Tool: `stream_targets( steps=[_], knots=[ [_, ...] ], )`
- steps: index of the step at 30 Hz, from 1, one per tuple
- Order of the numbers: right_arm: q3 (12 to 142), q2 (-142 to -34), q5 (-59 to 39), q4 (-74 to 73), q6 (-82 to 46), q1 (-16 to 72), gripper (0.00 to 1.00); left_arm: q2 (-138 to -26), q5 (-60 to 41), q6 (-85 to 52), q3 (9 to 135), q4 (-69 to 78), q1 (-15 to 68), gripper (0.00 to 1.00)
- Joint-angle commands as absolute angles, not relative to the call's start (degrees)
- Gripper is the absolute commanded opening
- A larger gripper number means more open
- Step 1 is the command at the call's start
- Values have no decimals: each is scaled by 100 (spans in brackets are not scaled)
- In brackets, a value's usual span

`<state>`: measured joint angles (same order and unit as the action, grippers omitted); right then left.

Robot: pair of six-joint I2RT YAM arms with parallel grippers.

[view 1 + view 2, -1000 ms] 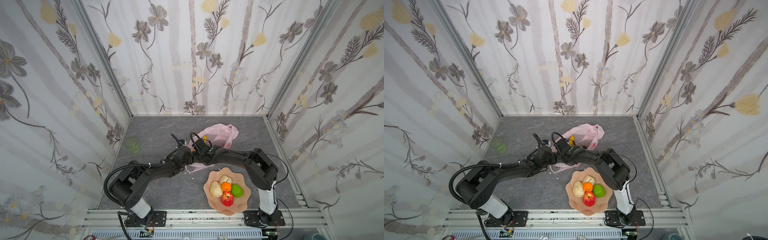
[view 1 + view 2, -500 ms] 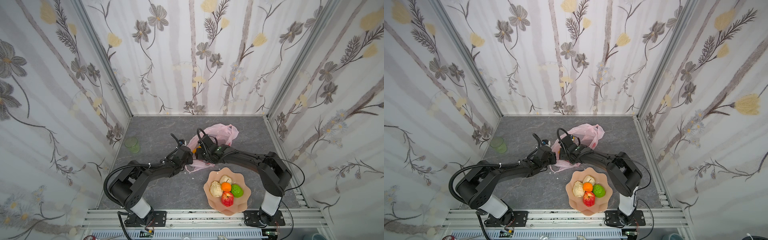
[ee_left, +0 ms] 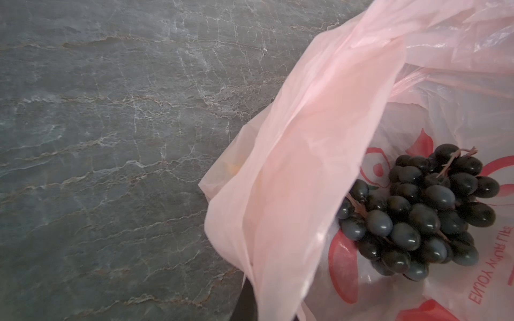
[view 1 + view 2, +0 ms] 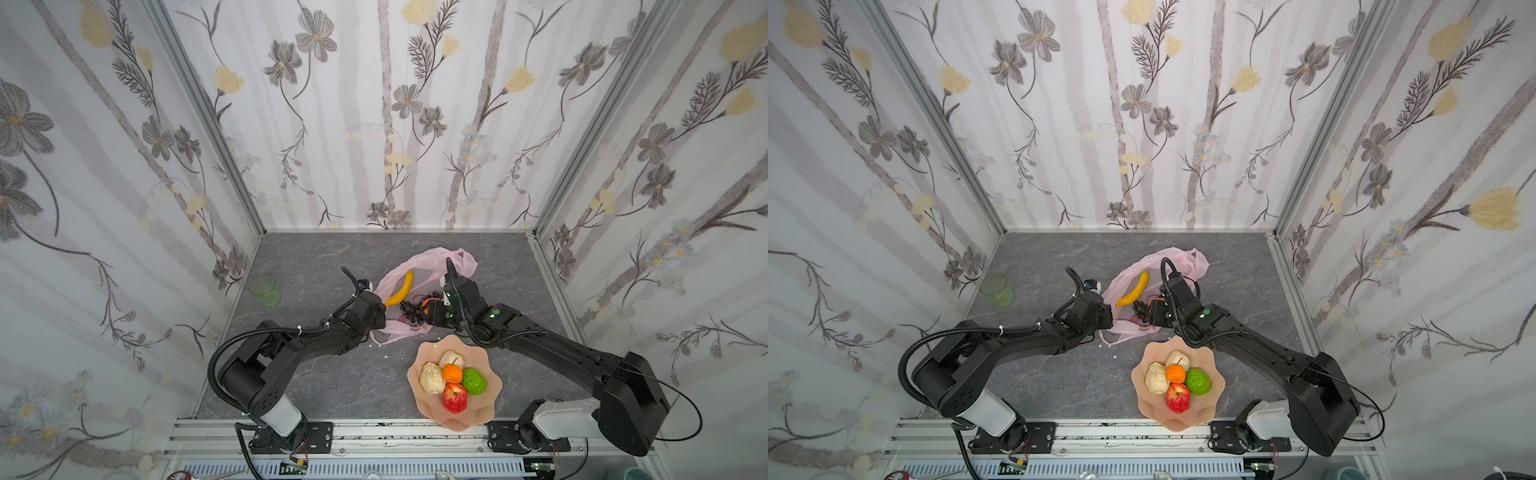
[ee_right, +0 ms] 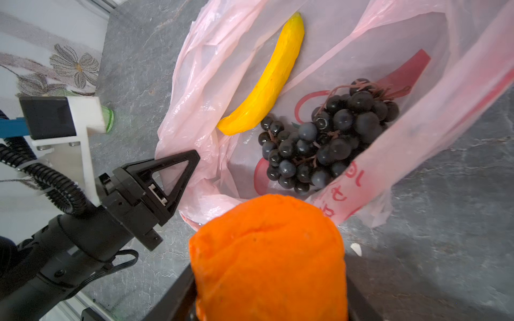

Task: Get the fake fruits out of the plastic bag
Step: 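Carry the orange with the right gripper over the peach bowl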

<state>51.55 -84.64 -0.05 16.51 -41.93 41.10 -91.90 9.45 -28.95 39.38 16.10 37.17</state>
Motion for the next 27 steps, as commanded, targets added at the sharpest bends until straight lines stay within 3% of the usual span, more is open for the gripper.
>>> stream_targets(
  steps=[1, 15, 27],
  knots=[
    [4993, -8209, -102, 1999, -4064, 4098, 55, -9201, 1017, -2891, 3954, 1661, 3708, 8],
    [3988, -6421, 464, 3653, -4520, 3729, 55, -9227, 1028, -2874, 3969, 1655, 3709, 8],
    [3506, -6127, 415, 3842, -4711, 3701, 53, -9239, 1020, -2864, 3981, 1652, 3707, 8]
  ],
)
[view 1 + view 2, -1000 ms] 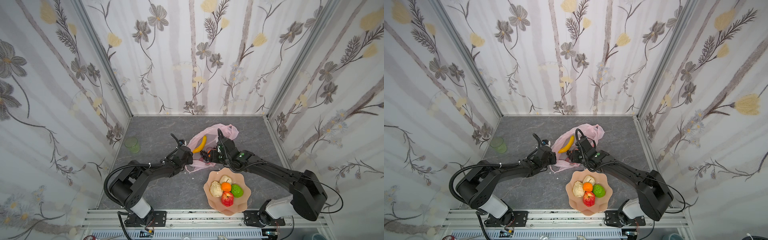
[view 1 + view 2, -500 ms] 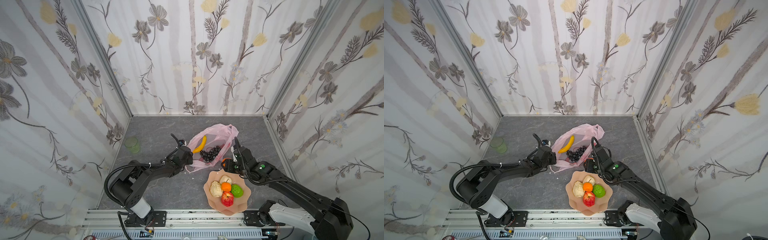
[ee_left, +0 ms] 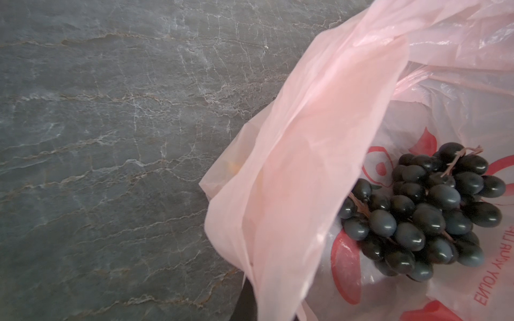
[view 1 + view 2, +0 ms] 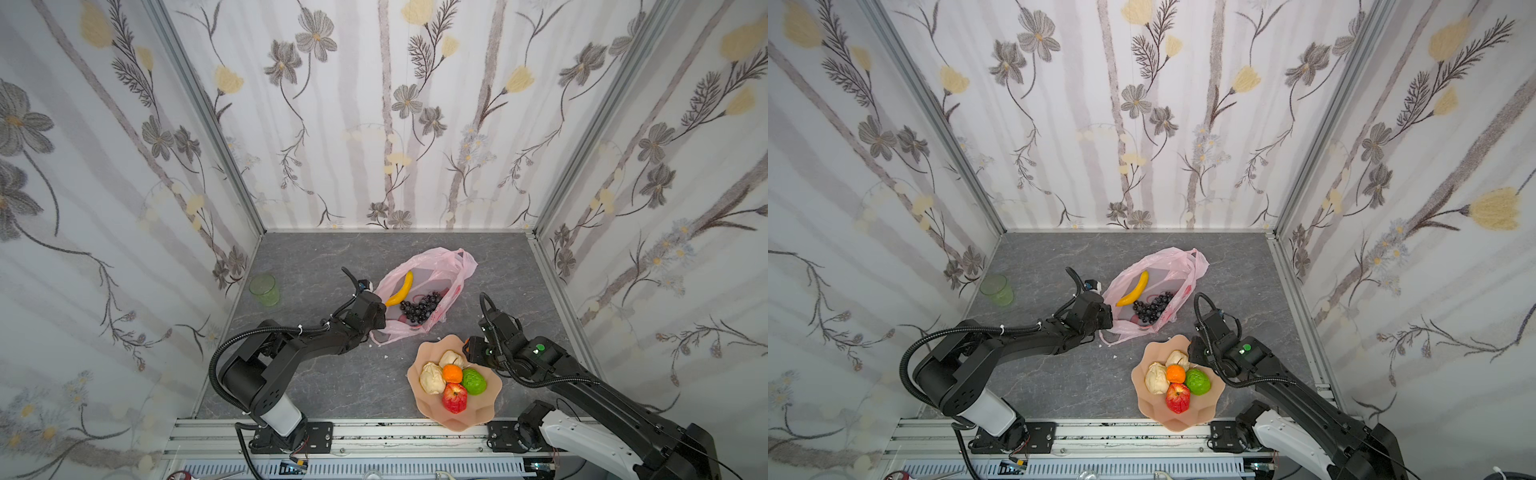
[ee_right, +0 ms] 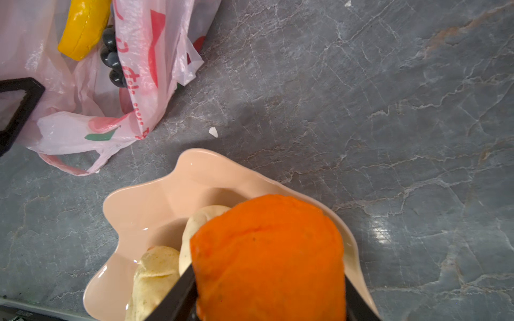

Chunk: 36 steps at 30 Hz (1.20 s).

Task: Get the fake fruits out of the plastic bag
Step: 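Carry the orange with the right gripper over the peach bowl, then lower the orange into the bowl and open the right gripper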

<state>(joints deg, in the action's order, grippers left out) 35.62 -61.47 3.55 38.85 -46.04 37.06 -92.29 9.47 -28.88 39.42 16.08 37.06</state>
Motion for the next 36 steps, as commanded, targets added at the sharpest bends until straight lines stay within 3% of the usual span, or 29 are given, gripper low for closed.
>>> stream_targets(
  steps=[1, 10, 24, 29, 36],
  knots=[
    [3486, -6120, 398, 3840, -4711, 3705, 53, -9241, 1020, -2860, 3974, 1652, 3703, 8],
    [3382, -6233, 369, 3730, -4764, 3811, 55, -9177, 1105, -2865, 3942, 1652, 3705, 8],
    [3531, -6192, 665, 4039, -4832, 3902, 73, -9202, 1081, -2850, 3954, 1652, 3704, 8],
    [3776, -6138, 882, 4303, -4806, 3903, 73, -9197, 1081, -2850, 3955, 1652, 3700, 8],
    [4138, -6054, 1151, 4592, -4746, 3929, 63, -9212, 1055, -2865, 3971, 1646, 3696, 8]
  ],
)
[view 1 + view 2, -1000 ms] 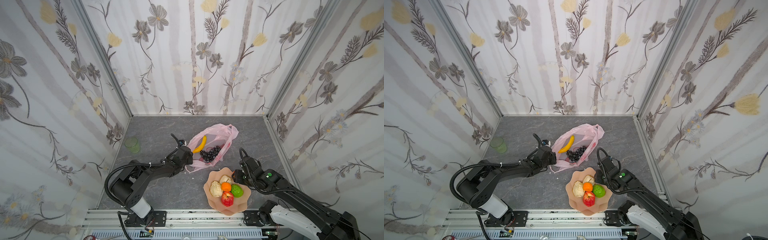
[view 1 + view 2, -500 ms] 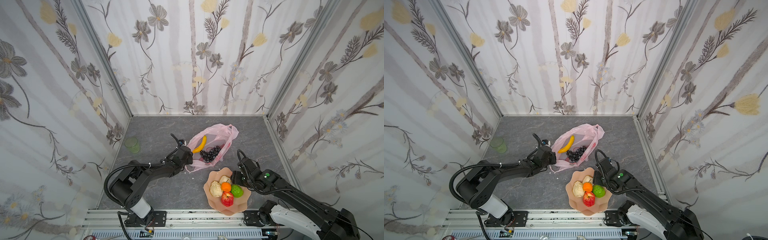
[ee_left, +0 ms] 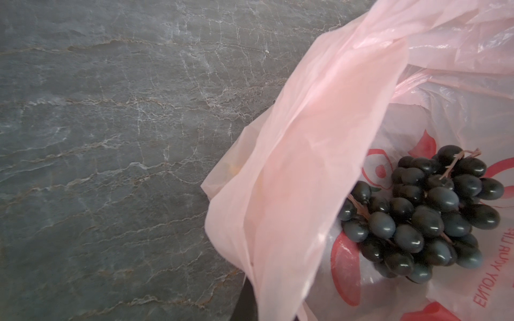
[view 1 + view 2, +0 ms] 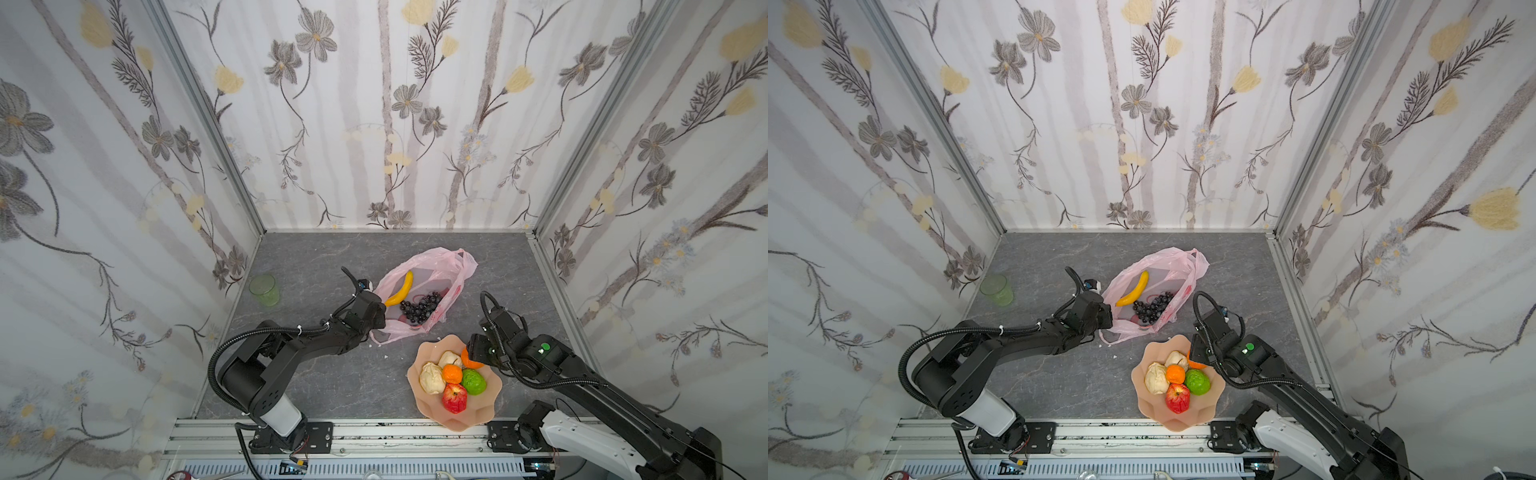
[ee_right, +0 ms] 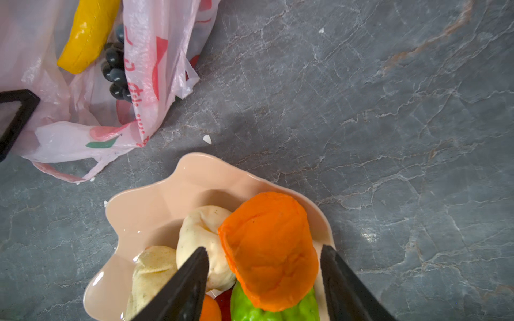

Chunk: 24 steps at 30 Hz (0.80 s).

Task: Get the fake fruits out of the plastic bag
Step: 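Lower the orange into the bowl and open the right gripper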

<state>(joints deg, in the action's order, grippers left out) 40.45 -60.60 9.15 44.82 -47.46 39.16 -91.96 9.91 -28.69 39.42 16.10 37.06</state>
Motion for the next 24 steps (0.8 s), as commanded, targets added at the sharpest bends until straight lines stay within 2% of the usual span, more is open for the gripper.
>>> stream_targets(
  steps=[1, 13, 24],
  knots=[
    [4140, -6064, 1136, 4570, -4746, 3935, 63, -9214, 1051, -2865, 3966, 1649, 3705, 8],
    [3898, -6332, 1136, 4433, -4771, 4086, 53, -9227, 1046, -2864, 3972, 1644, 3711, 8],
    [3793, -6416, 940, 4153, -4860, 4221, 50, -9237, 1037, -2865, 3977, 1645, 3704, 8]
  ],
)
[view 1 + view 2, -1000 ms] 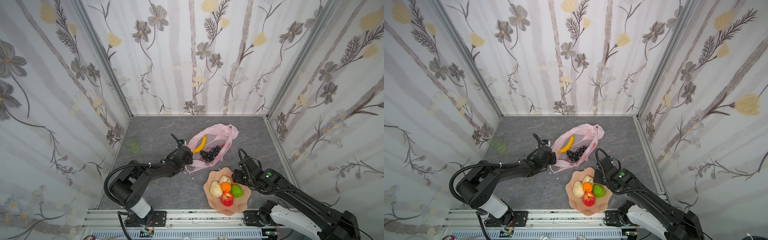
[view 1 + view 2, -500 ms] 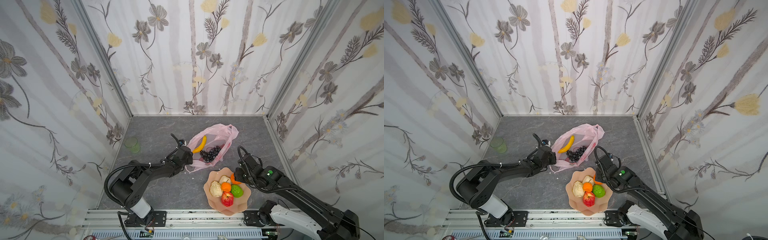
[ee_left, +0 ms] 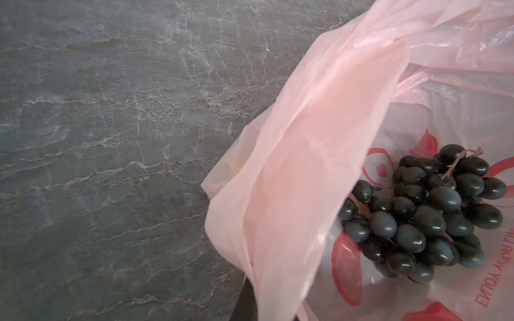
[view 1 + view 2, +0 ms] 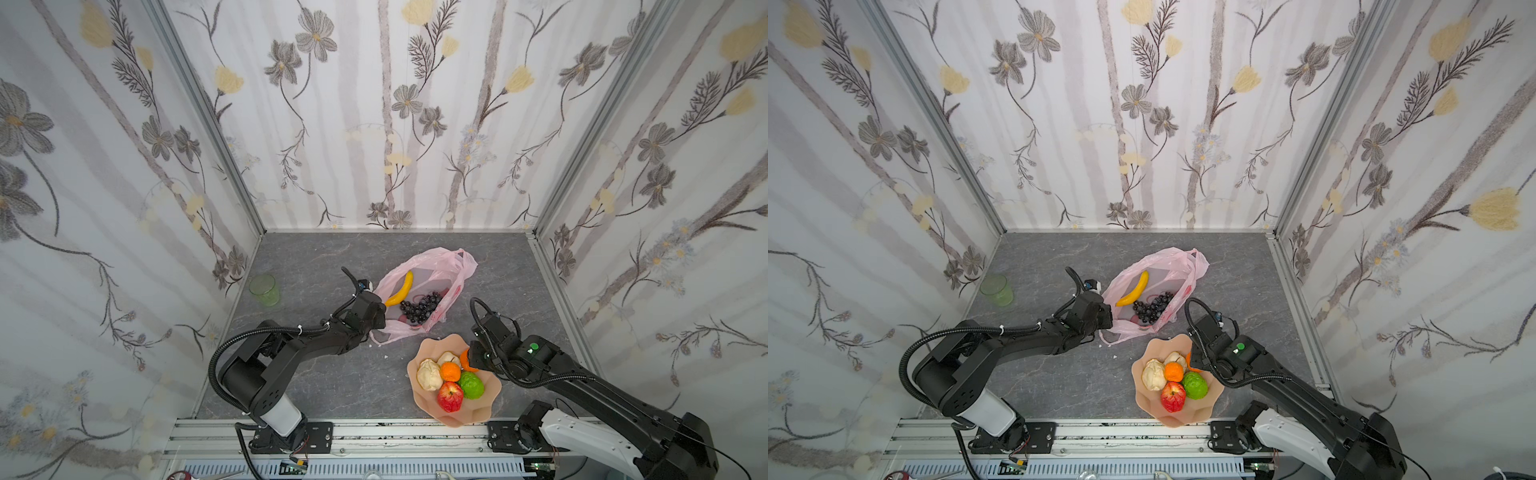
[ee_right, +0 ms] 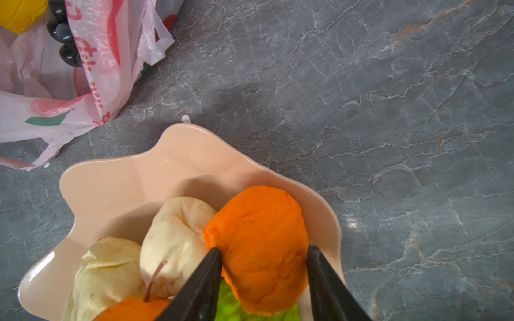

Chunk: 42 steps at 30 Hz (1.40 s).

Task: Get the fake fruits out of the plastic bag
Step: 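Lower the orange into the bowl and open the right gripper, then reach the right gripper into the bag toward the yellow banana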

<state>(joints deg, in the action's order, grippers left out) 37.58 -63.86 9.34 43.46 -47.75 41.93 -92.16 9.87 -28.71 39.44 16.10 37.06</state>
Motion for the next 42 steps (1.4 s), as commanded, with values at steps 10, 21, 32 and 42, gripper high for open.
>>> stream_targets(
  steps=[10, 21, 32, 42],
  knots=[
    [3863, -6383, 958, 4193, -4896, 4271, 51, -9228, 1020, -2858, 3974, 1644, 3710, 8],
    [4682, -6484, 1384, 4287, -4708, 4280, 55, -9202, 1006, -2874, 3967, 1652, 3702, 8],
    [6203, -8039, 1266, 3058, -4241, 4430, 54, -9109, 984, -2908, 3938, 1652, 3696, 7],
    [7171, -10072, 1084, 2502, -3893, 4344, 54, -9027, 921, -2925, 3901, 1652, 3651, 7]
  ],
)
